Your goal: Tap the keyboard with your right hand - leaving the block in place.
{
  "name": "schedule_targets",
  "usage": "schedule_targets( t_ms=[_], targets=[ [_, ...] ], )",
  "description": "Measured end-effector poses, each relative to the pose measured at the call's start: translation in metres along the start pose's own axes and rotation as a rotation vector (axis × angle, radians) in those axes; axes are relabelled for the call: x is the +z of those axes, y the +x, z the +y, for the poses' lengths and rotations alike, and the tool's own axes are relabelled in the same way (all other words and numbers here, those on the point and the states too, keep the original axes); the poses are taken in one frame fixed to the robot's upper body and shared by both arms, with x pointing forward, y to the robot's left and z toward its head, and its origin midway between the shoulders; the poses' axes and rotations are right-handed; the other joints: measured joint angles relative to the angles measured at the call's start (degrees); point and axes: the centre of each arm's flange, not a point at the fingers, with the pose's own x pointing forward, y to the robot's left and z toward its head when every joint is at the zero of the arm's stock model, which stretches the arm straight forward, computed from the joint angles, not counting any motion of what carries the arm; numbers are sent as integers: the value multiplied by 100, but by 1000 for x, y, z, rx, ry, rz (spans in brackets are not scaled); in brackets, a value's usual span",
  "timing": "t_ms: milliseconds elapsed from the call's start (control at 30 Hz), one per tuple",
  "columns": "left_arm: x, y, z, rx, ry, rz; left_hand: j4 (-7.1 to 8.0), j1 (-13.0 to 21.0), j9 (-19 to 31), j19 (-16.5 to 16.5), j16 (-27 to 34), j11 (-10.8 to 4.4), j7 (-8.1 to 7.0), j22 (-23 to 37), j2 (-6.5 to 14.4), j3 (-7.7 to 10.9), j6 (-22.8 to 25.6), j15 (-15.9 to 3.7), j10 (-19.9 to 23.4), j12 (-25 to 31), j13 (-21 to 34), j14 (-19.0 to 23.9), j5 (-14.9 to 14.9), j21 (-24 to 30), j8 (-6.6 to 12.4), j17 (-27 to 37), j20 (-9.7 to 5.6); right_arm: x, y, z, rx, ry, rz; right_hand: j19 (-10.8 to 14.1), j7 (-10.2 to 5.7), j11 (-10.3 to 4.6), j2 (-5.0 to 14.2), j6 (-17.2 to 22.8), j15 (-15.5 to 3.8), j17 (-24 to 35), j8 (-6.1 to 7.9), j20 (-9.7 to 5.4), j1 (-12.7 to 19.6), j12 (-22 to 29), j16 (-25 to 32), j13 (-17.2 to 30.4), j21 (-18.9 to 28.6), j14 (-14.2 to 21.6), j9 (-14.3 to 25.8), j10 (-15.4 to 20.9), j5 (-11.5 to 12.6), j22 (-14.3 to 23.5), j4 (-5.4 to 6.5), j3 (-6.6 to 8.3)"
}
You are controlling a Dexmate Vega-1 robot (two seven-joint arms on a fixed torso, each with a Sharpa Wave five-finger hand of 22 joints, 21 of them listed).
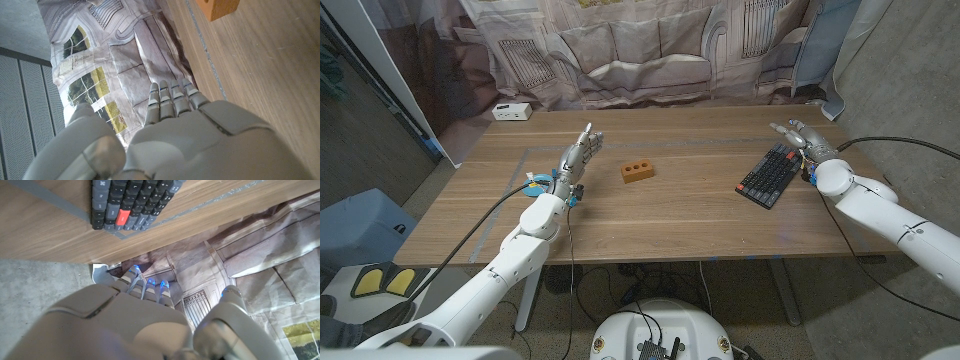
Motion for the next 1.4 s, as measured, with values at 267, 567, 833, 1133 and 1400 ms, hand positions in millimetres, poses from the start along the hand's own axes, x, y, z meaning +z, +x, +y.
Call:
schedule_targets(
  t_ms=[267, 567, 833, 1133, 1400],
  targets=[
    [0, 0, 0, -3, 0, 0, 0, 0, 0, 0, 0, 0, 0, 0, 0, 0, 0, 0, 0, 0, 0, 0, -23, 0, 0, -14, 0, 4, -7, 3, -12, 43, -38, 107, 92, 44, -29, 32, 11, 1, 0, 11, 29, 0, 19, 0, -1, 112, 0, 107, 0, 0, -47, 0],
    [1, 1, 0, -8, -3, -2, 1, 30, 0, 0, 0, 0, 0, 0, 30, -1, 0, 0, 0, 0, 0, 0, -23, -33, 0, -14, 0, 8, -13, 6, -9, 114, -82, 158, 122, 45, -29, 63, 31, 1, 0, -1, 29, 0, 19, 1, -1, 153, 0, 168, 0, 1, -46, 0],
    [1, 1, 1, -12, -2, 0, 1, 30, 0, 0, 0, 0, 0, 0, 30, -1, -1, 0, 0, -38, 0, 0, -23, -44, 0, 2, 0, 12, -19, 9, -1, 179, -120, 199, 151, 108, -60, 96, 96, 1, 0, 0, 60, 47, 19, 1, -6, 217, 1, 249, 0, 1, -46, 0],
    [1, 2, 2, -21, -2, 4, -33, 30, 0, 0, 0, 0, 0, 0, 30, -4, -1, 0, 0, -39, 0, 0, -23, -44, 0, 2, 0, 16, -24, 13, 14, 262, -168, 272, 110, 117, -28, 362, 92, 2, 67, -10, 92, 47, 18, 1, -25, 297, 1, 403, 0, 2, -46, 0],
    [3, 4, 1, -33, -3, 2, -38, 30, 0, 0, 0, 0, 0, 0, 30, -10, -1, 0, 0, -38, 0, 0, -22, -44, 0, 2, 0, 21, -30, 17, 23, 323, -207, 333, 158, 143, -29, 456, 124, 2, 66, -11, 91, 67, 41, 1, -25, 389, 1, 492, 0, 2, -46, 0]
  ],
)
